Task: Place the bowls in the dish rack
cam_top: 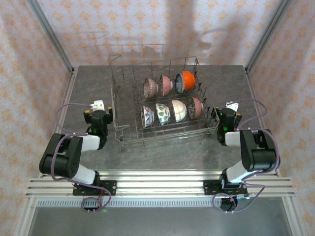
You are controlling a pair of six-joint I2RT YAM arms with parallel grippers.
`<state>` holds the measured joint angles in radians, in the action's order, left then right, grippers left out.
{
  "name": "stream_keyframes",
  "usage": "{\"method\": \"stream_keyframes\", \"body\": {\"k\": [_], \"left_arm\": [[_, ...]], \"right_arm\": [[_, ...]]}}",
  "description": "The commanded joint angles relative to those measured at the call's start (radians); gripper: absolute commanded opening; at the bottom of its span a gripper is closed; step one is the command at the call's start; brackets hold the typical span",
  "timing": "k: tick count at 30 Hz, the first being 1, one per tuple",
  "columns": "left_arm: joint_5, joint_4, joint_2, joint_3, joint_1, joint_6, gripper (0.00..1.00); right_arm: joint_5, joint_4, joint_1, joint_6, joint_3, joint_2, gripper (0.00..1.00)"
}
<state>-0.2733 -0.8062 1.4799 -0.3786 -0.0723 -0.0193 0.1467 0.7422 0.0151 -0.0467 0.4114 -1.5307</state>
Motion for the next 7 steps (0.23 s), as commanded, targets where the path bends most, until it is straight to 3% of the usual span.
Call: {"method": "stream_keyframes", "body": {"k": [1,7], "left_arm": [[-0.007,-0.092,0.038,0.006,0.011,0.014,0.99],[-0.014,-0.119,0.048,0.014,0.013,0.017,0.99]], "right_arm": [[-0.074,0.033,0.024,-0.004,0.014,-0.003,0.99],[-0.085,0.040,0.020,-0.001,0.007,0.005,0.99]]}}
